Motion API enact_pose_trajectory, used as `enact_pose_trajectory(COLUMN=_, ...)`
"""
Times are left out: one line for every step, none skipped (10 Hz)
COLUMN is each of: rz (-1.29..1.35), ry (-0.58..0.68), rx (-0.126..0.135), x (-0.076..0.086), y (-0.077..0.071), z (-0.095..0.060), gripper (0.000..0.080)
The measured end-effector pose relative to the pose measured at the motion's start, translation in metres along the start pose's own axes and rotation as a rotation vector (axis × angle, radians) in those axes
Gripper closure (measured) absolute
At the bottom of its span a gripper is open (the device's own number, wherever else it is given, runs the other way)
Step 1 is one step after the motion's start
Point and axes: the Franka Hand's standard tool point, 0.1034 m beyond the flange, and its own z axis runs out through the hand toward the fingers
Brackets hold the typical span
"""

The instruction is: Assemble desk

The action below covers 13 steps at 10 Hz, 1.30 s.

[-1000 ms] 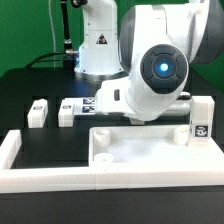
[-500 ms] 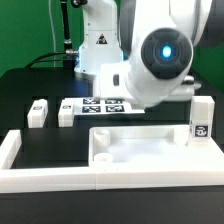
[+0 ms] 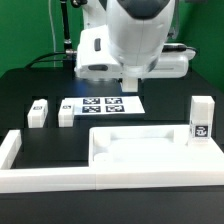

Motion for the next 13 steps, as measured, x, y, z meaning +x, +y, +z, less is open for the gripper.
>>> enact_pose_trajectory(rz=0.002, ry=0.074, rx=0.012, x=-0.002, y=-0.002, z=-0.004, gripper=0.0508)
enact_pose_trajectory(rz=0.020, ry=0.093, rx=0.046, x=-0.006, y=-0.003, z=-0.020, gripper=0.0508)
enact_pose_trajectory(rz=0.028, ry=0.100, rx=0.095, x=-0.005, y=-0.001, z=-0.052, gripper=0.0508)
enact_pose_trajectory(rz=0.019, ry=0.171, rx=0.123, x=0.003, y=0.008, z=-0.081, gripper=0.0508)
enact_pose_trajectory(rz=0.019, ry=0.256, rx=0.136, x=0.010, y=0.019, z=-0.095, gripper=0.0508)
enact_pose_trajectory(rz=0.023, ry=0.353, rx=0.134, x=0.015, y=0.016, z=-0.095, gripper=0.0508)
enact_pose_trajectory(rz=0.023, ry=0.419, rx=0.132, x=0.014, y=0.013, z=-0.093, gripper=0.0508)
enact_pose_trajectory(rz=0.029, ry=0.498, rx=0.132, x=0.017, y=0.015, z=-0.096, gripper=0.0508)
enact_pose_trajectory(rz=0.033, ry=0.534, rx=0.131, x=0.019, y=0.015, z=-0.095, gripper=0.0508)
enact_pose_trajectory(rz=0.047, ry=0.644, rx=0.133, x=0.036, y=0.014, z=-0.095, gripper=0.0508)
enact_pose_trajectory(rz=0.035, ry=0.704, rx=0.126, x=0.042, y=0.017, z=-0.103, gripper=0.0508)
enact_pose_trajectory(rz=0.015, ry=0.786, rx=0.131, x=0.047, y=0.024, z=-0.124, gripper=0.0508)
enact_pose_trajectory(rz=0.009, ry=0.893, rx=0.140, x=0.054, y=0.035, z=-0.142, gripper=0.0508)
